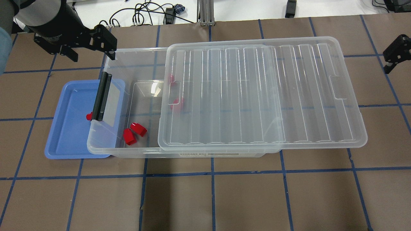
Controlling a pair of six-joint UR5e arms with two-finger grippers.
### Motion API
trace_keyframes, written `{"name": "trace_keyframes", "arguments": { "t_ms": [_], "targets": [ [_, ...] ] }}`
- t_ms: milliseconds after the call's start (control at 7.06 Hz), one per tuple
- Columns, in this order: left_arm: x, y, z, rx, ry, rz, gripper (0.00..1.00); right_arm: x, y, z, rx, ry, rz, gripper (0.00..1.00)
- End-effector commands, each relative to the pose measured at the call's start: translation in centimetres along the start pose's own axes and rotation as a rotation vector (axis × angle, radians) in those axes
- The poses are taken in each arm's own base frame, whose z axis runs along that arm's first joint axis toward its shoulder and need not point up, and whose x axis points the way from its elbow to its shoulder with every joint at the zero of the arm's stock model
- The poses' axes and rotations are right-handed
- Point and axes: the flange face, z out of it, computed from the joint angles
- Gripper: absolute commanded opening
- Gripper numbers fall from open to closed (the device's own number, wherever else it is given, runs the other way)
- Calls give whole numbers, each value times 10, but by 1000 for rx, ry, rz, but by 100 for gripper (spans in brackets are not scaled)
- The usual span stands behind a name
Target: Place red block in blue tray from box
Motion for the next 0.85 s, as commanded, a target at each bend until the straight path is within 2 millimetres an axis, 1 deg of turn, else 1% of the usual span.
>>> {"name": "trace_keyframes", "arguments": {
  "t_ms": [0, 142, 283, 425, 567, 708],
  "targets": [
    [1, 15, -12, -211, -10, -53, 100, 3, -9, 60, -24, 8, 0, 99],
    [-3, 11, -12, -207, -54, -46, 100, -2, -17, 89, 0, 13, -3, 96],
    [1, 10, -8, -216, -47, -28, 100, -9, -18, 97, 18, -18, -9, 96],
    [2, 10, -8, -198, -41, 0, 100, -10, -18, 90, 37, -21, -9, 98],
    [3, 6, -9, -174, -35, 14, 100, -11, -18, 94, 31, -26, -10, 98],
    [3, 6, -9, -172, -35, 11, 100, -16, -21, 99, 38, -66, -13, 99]
  ]
}}
